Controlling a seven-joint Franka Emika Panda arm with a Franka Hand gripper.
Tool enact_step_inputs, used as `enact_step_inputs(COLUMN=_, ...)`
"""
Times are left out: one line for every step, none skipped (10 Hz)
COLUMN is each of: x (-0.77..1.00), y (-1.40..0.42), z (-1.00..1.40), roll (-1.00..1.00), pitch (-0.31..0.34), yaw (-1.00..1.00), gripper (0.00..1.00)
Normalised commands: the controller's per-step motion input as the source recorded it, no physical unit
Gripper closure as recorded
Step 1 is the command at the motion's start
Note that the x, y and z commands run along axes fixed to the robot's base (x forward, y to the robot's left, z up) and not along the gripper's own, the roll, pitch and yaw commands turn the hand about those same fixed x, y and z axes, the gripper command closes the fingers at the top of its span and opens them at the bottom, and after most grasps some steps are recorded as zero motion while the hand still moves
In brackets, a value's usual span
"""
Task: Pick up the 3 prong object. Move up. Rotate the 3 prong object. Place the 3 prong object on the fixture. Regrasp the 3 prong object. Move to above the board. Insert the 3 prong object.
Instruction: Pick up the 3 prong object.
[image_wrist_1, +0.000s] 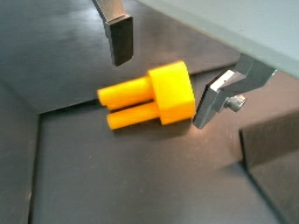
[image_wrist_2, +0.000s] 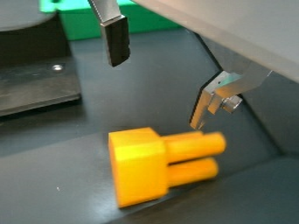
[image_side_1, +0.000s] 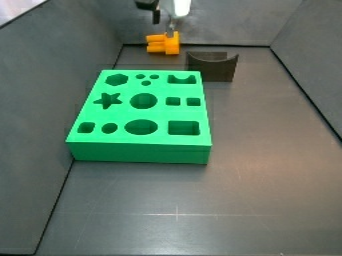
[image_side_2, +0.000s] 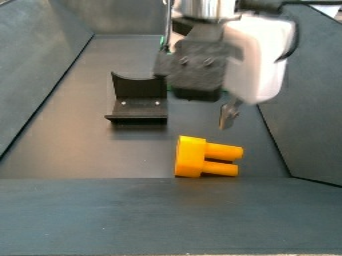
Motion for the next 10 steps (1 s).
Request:
enact_step_inputs(x=0.07, y=0.07, z=-0.37, roll=-0.03, pitch=0.000, yaw=-0.95, gripper=0.00)
enact_step_inputs(x=0.09, y=0.10, z=-0.31, roll=0.00, pitch=0.013, yaw=-0.94, gripper=0.00)
enact_step_inputs(x=0.14, y=0.27, z=-0.15, roll=0.00, pitch=0.170, yaw=-0.75, gripper=0.00)
enact_step_inputs(x=0.14, y=0.33, z=0.00, roll=0.00, pitch=0.233, yaw=-0.66, gripper=0.00)
enact_step_inputs(x=0.15, y=0.29, z=0.00, roll=0.00, pitch=0.203, yaw=-0.69, gripper=0.00)
enact_step_inputs(x=0.18, y=0.14, z=0.00, roll=-0.10, pitch=0.106, yaw=-0.74, gripper=0.00)
enact_step_inputs(x=0.32, y=0.00, z=0.00, roll=-0.20, pitch=0.014, yaw=-0.82, gripper=0.00)
enact_step_inputs(x=0.34, y=0.00, z=0.00, roll=-0.20, pitch=0.004, yaw=-0.82, gripper=0.00)
enact_step_inputs(x=0.41, y=0.11, z=-0.13, roll=-0.15, pitch=0.000, yaw=-0.76, gripper=0.00)
enact_step_inputs(x=0.21, y=0.47, z=-0.25, roll=-0.07, pitch=0.034, yaw=-0.48, gripper=0.00)
